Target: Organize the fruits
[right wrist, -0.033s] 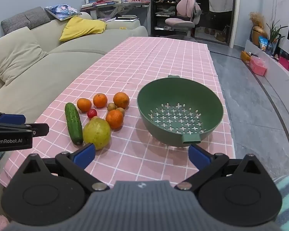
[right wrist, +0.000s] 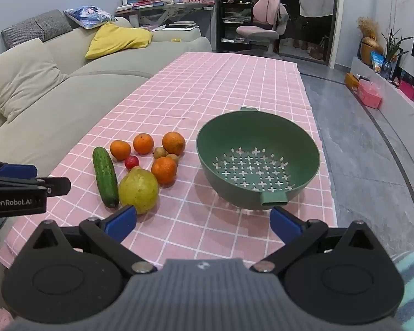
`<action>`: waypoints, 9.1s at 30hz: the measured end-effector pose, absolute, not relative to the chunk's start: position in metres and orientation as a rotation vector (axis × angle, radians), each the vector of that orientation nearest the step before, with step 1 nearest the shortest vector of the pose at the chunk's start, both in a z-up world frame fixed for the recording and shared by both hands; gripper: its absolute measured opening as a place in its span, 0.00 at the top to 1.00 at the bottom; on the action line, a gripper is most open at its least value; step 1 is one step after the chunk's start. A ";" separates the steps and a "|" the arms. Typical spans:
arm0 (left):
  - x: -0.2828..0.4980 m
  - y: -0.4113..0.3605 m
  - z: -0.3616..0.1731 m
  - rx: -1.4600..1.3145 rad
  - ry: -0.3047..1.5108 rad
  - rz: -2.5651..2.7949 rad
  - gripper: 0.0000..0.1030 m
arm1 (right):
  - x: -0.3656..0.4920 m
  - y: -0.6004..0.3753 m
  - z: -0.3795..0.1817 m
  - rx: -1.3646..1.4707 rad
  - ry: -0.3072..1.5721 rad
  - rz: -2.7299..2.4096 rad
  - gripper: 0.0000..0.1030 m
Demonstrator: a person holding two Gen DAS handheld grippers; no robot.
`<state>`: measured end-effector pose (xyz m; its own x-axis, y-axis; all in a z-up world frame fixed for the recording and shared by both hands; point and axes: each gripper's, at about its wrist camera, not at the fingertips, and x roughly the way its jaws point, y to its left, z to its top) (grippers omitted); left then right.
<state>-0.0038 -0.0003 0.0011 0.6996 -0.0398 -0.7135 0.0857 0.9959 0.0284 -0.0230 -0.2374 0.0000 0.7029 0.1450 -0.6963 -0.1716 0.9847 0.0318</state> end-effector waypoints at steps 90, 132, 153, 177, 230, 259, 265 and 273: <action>0.001 -0.001 -0.006 0.054 0.833 -0.071 0.25 | -0.019 -0.249 -0.006 -0.002 0.801 0.129 0.04; 0.103 0.057 -0.079 -0.409 1.045 0.073 0.39 | 0.088 -0.168 -0.082 0.119 0.933 0.458 0.33; 0.144 0.040 -0.103 -0.294 1.066 0.126 0.32 | 0.105 -0.171 -0.103 0.196 0.948 0.506 0.41; 0.090 0.056 -0.075 -0.343 1.165 0.035 0.57 | 0.070 -0.184 -0.076 0.120 0.941 0.526 0.41; 0.140 -0.088 0.040 -0.123 0.928 -0.335 0.59 | 0.082 -0.296 0.015 0.009 0.739 0.289 0.41; 0.209 -0.153 -0.051 0.094 1.190 -0.447 0.60 | 0.163 -0.295 -0.075 -0.221 1.097 0.307 0.42; 0.212 -0.153 -0.062 0.096 1.227 -0.437 0.60 | 0.170 -0.297 -0.080 -0.221 1.124 0.296 0.41; 0.214 -0.162 -0.066 0.167 1.243 -0.444 0.59 | 0.169 -0.294 -0.074 -0.246 1.096 0.275 0.19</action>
